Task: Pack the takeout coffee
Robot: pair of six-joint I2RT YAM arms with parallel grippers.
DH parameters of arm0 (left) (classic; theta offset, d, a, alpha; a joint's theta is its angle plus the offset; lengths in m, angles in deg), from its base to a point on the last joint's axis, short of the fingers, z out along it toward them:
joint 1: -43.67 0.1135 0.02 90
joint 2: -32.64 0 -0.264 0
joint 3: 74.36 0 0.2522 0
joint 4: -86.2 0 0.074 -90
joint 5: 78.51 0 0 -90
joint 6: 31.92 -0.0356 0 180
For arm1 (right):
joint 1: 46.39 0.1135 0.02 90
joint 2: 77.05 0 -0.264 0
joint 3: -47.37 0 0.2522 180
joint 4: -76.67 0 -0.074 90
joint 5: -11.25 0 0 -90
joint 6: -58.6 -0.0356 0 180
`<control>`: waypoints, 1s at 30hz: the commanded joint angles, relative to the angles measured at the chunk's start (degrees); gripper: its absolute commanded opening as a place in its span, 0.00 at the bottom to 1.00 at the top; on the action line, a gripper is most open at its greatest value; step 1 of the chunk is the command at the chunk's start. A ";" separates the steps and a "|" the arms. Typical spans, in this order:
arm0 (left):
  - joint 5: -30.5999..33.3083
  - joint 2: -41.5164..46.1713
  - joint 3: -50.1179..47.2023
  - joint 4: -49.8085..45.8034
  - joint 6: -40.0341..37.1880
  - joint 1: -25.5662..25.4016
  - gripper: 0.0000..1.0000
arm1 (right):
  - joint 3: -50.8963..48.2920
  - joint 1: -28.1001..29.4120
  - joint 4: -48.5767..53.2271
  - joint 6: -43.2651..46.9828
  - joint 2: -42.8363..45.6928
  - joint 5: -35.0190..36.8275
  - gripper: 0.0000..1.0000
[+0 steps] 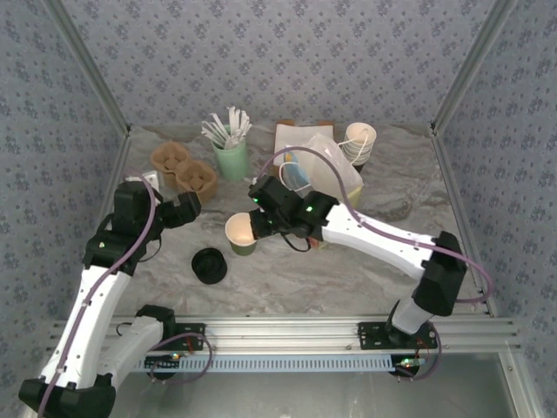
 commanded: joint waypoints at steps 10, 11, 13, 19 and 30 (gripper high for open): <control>-0.91 -0.11 -2.74 2.56 0.84 -0.06 0.99 | 0.72 -3.87 -6.86 -1.41 -10.33 2.86 0.00; -0.90 -0.21 -2.74 2.97 0.74 -0.07 0.99 | 0.72 -4.16 -6.87 -1.55 -10.67 2.92 0.00; -1.00 -0.32 -2.86 3.13 0.67 -0.09 0.99 | 0.64 -5.25 -6.60 -1.66 -11.33 2.73 0.01; -1.15 -0.96 -2.93 3.66 0.56 -0.06 0.99 | 0.01 -7.29 -6.77 -1.66 -11.95 2.93 0.02; -1.76 -1.09 -3.70 3.64 1.35 -0.03 0.99 | 0.95 -8.13 -7.57 -1.66 -15.05 0.42 0.06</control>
